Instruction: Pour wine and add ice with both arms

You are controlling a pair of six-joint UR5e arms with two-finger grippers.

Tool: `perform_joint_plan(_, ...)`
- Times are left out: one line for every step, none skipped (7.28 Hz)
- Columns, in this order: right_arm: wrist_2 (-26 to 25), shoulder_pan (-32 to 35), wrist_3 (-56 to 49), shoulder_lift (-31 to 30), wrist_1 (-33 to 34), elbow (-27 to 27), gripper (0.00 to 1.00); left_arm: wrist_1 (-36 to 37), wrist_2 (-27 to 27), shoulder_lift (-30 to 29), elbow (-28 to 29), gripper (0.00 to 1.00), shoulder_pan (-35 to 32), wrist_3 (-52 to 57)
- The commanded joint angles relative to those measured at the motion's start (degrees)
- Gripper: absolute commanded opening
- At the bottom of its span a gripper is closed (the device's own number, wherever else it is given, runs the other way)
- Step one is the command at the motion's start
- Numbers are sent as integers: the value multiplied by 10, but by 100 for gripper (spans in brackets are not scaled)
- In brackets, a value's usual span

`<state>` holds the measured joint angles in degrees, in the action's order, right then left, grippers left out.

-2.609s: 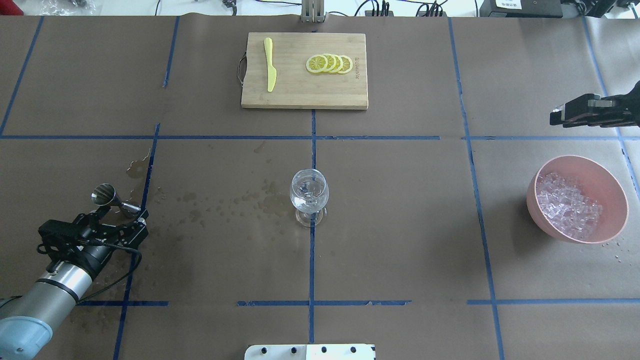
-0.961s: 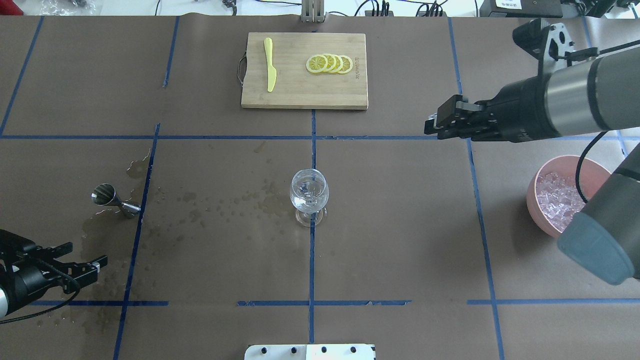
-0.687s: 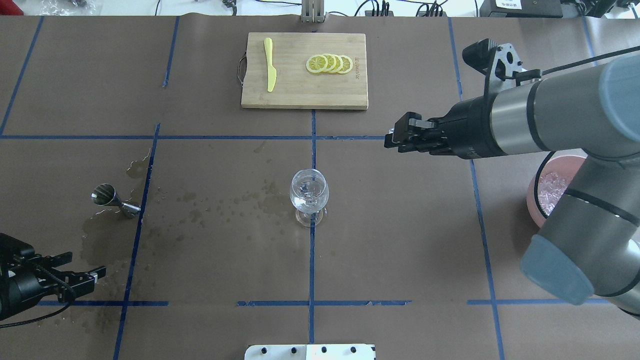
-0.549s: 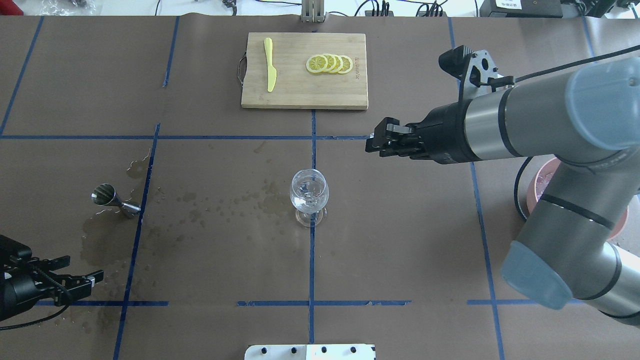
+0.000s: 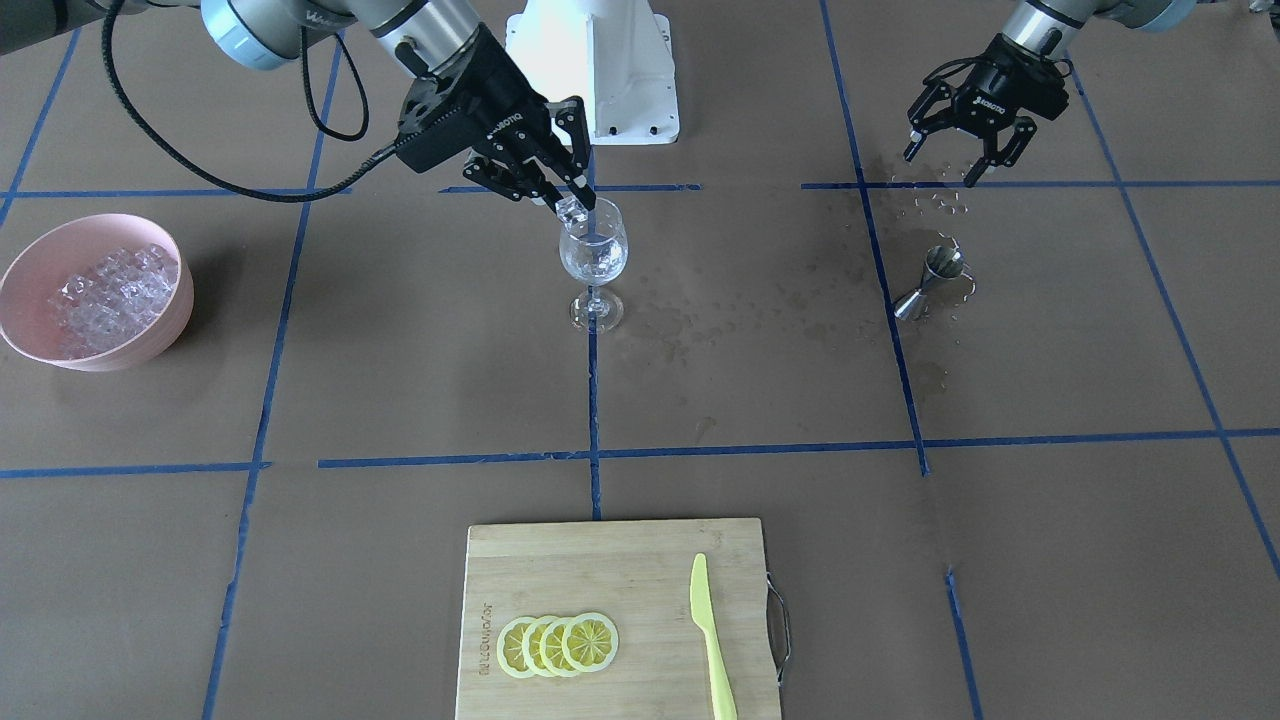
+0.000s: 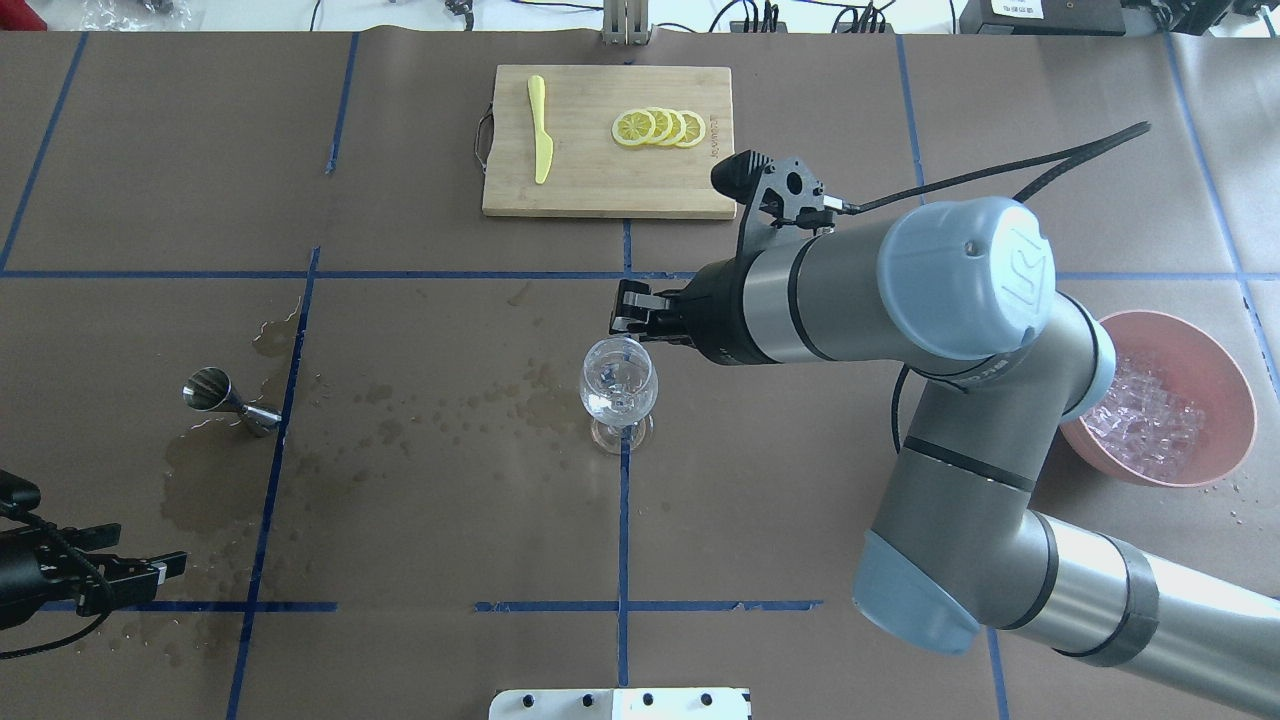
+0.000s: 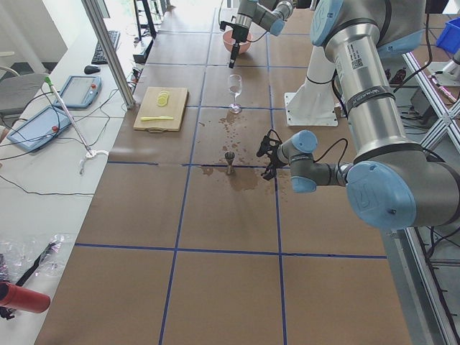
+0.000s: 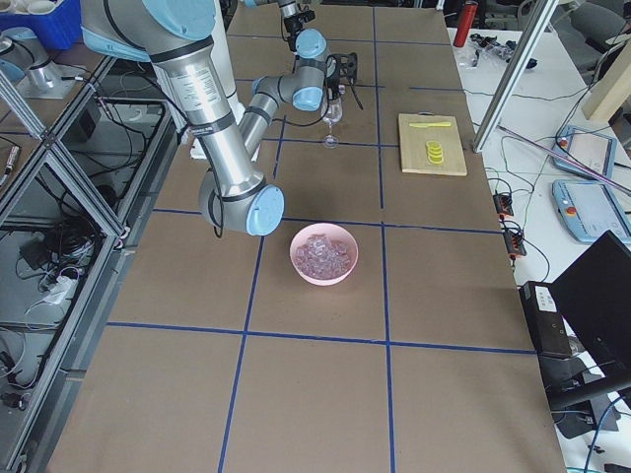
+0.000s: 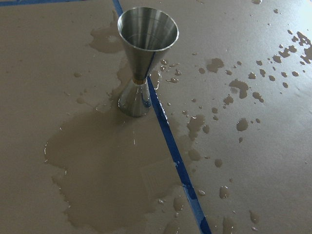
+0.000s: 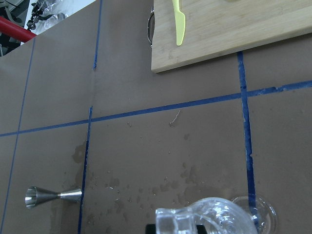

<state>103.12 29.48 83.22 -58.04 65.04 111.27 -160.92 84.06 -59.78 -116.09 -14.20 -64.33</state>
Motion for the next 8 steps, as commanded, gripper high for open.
perform_joint_plan(-12,-23,0,9,2,-11,0,37,33,1,-31,100,-20,0)
perform_joint_plan(-11,-24,0,9,20,-8,0,45,64,0,-39,100,-38,0)
perform_joint_plan(-8,-25,11,8,30,1,0,46,75,0,-39,100,-48,0)
perform_joint_plan(-7,-28,35,9,33,3,0,46,75,0,-37,100,-49,0)
perform_joint_plan(-6,-30,40,9,34,3,0,46,75,0,-36,100,-50,0)
perform_joint_plan(-5,-34,43,8,39,3,0,46,75,-1,-36,100,-50,0)
perform_joint_plan(-5,-36,45,9,42,3,0,46,75,-1,-38,100,-50,0)
perform_joint_plan(-5,-36,55,9,42,3,13,46,82,-2,-40,100,-56,0)
